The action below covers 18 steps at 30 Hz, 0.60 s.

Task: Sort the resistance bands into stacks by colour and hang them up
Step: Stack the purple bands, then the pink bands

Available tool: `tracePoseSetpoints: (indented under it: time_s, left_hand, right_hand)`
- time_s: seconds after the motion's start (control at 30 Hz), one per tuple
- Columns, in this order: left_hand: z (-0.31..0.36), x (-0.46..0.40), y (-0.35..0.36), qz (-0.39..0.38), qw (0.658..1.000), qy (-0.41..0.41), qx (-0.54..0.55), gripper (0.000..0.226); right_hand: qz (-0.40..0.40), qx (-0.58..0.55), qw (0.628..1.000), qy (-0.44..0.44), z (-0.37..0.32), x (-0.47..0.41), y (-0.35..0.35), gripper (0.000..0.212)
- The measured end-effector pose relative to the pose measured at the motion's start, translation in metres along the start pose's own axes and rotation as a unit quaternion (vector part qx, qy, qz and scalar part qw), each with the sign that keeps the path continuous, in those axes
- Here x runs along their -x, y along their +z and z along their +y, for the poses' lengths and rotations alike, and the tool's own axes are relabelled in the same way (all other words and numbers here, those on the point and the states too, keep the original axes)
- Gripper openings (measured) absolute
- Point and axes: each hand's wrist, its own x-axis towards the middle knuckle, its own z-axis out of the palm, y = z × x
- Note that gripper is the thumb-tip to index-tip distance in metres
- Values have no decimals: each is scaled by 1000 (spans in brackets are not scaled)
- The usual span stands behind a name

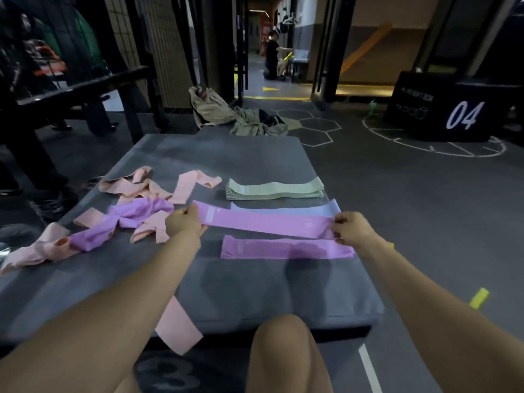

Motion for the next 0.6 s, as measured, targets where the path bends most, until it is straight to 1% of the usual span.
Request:
tracePoseSetpoints:
  time_s: [0.07,0.1,0.13,0.2,0.23,0.33,0.6]
  left_hand:
    - [-15,-2,4,-22,995,32,-97,17]
    - [-21,-3,7,-26,986,57,-157,20]
    - [-27,-3,9,-32,973,82,-213,24]
    - [-37,-2,12,-31,950,118,-286,25]
    - [-40,-1,13,-33,945,125,-302,24]
    - [-47,3,13,-39,934,130,-330,22]
    - [-55,0,10,-49,908,143,-391,20]
  right_hand:
    - [46,8,999,14,12,-6,-5,29]
    - [60,19,998,18,18,-8,-7,29]
    - [69,29,997,22,22,-9,-9,25]
    - [81,48,995,23,28,-8,-11,8]
    - [86,58,994,21,29,-7,-11,4]
    - [98,73,992,11,36,-7,-10,13]
    - [99,104,990,16,45,-14,-6,13]
